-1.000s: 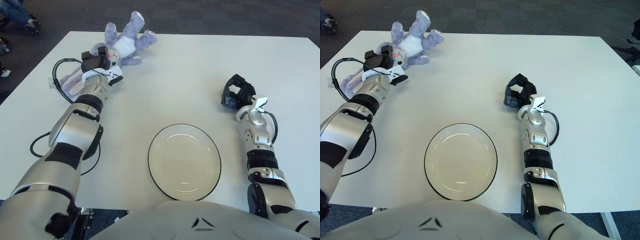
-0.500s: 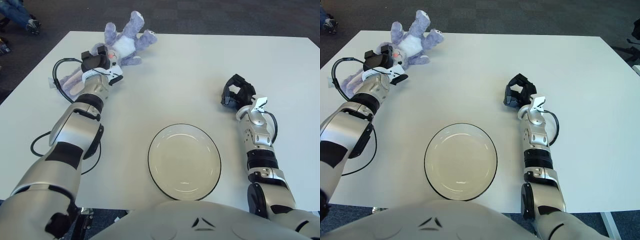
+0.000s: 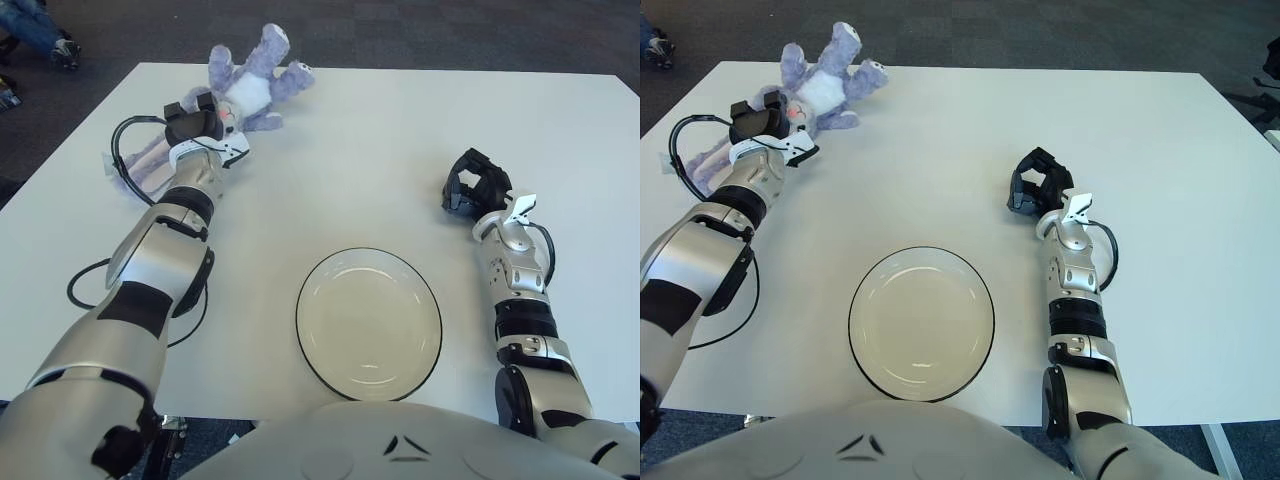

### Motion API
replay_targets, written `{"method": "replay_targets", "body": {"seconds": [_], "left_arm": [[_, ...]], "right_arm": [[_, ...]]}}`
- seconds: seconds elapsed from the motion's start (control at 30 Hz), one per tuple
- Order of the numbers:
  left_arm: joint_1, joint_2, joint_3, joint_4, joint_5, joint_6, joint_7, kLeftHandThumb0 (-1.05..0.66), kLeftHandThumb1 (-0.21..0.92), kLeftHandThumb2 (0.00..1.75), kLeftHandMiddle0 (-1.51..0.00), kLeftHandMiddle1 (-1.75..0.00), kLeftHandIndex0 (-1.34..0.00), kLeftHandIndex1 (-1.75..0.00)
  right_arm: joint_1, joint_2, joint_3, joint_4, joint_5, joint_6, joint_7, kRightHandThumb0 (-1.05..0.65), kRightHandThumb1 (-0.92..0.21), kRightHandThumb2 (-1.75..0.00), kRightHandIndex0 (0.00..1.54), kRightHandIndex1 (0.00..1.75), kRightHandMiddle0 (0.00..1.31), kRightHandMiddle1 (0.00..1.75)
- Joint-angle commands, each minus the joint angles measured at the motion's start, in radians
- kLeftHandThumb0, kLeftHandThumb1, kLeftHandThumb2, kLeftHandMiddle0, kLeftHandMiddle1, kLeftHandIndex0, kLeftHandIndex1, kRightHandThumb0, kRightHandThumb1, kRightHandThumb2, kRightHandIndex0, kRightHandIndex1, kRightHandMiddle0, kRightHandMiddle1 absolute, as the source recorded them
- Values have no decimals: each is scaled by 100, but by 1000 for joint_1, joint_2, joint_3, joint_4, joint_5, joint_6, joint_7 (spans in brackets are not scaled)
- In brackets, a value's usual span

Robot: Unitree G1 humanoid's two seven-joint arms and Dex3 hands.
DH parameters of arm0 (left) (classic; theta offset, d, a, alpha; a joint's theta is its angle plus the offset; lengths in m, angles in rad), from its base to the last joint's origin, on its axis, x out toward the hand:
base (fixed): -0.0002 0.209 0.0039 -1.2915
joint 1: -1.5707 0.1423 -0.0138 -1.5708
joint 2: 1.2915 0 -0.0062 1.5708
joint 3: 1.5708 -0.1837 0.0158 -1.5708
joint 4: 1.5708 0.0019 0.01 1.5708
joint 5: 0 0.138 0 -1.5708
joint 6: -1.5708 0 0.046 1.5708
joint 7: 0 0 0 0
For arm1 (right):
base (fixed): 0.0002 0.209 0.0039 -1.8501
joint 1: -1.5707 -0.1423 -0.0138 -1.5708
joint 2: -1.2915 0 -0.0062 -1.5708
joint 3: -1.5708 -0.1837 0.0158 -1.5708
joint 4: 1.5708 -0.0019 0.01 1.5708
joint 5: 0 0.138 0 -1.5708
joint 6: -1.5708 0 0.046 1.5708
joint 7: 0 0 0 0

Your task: Put the doll into the plate.

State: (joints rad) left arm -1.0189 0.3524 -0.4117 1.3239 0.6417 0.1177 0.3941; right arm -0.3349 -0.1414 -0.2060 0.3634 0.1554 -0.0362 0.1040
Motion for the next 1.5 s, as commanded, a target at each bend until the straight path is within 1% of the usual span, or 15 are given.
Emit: {"method": "replay_targets", "body": {"seconds": [0.0, 0.17, 0.23, 0.33, 0.4, 0.5, 0.6, 0.7, 0.8, 0.97, 1.03, 1.2, 1.23, 1.33, 1.47], "left_arm": [[0, -11, -13, 11, 9, -3, -12, -50, 62, 86, -6, -174, 0, -139], [1, -5, -27, 7, 17, -16, -3, -47, 58, 92, -11, -174, 0, -150], [3, -4, -36, 1, 24, -20, 2, -45, 57, 94, -15, -175, 0, -159], [4, -5, -46, -10, 29, -21, 5, -44, 57, 95, -18, -175, 0, -163], [6, -5, -52, -18, 32, -23, 5, -45, 57, 95, -22, -175, 0, -170], [11, -3, -56, -26, 31, -31, 5, -39, 72, 78, -28, -175, -18, -173], [23, 1, -57, -43, 30, -40, 13, -38, 74, 76, -33, -175, -26, -174], [61, 14, -55, -100, 30, -57, 33, -39, 67, 85, -44, -175, -33, -174], [94, 31, -53, -161, 30, -65, 35, -40, 61, 93, -52, -175, -38, -175], [145, 57, -45, -292, 33, -45, 5, -41, 57, 99, -58, -175, -41, -175], [183, 78, -40, -408, 38, -16, -36, -41, 54, 102, -60, -175, -43, -175], [269, 117, -24, -630, 57, 49, -114, -43, 50, 107, -64, -175, -46, -175], [294, 128, -18, -692, 62, 64, -133, -43, 49, 108, -65, -175, -47, -175], [335, 144, -8, -790, 73, 94, -168, -43, 48, 110, -66, -175, -48, -175], [416, 179, 12, -984, 94, 135, -234, -44, 46, 112, -69, -175, -49, -175]], "right_arm": [[19, 4, -3, 0, 15, 27, 3, -50, -26, -138, 128, 175, 66, 175], [20, 3, 1, -6, 8, 33, -1, -50, -27, -138, 128, 175, 65, 175], [19, 3, 3, -6, 4, 35, -5, -50, -27, -137, 128, 175, 65, 175], [20, 4, 4, -12, 1, 41, -11, -50, -27, -137, 127, 175, 65, 175], [21, 5, 5, -18, -2, 47, -15, -50, -27, -137, 127, 175, 65, 175], [23, 5, 7, -24, -6, 51, -21, -49, -28, -136, 127, 175, 65, 175], [24, 5, 9, -28, -10, 52, -26, -49, -28, -136, 128, 175, 64, 175], [22, 6, 10, -27, -12, 51, -30, -49, -28, -136, 127, 175, 64, 175], [17, 8, 8, -21, -7, 51, -33, -49, -28, -136, 127, 175, 64, 175], [16, 12, 4, -18, -3, 53, -38, -49, -28, -136, 127, 175, 64, 175], [15, 12, 4, -15, -1, 52, -35, -49, -27, -137, 127, 175, 65, 175], [14, 12, 1, -12, 6, 51, -28, -49, -27, -137, 127, 175, 65, 175], [14, 11, 1, -13, 6, 52, -28, -49, -27, -137, 127, 175, 65, 175], [14, 11, 1, -13, 6, 53, -28, -50, -27, -137, 127, 175, 65, 175], [14, 9, 3, -13, 0, 54, -31, -50, -27, -138, 127, 175, 65, 175]]}}
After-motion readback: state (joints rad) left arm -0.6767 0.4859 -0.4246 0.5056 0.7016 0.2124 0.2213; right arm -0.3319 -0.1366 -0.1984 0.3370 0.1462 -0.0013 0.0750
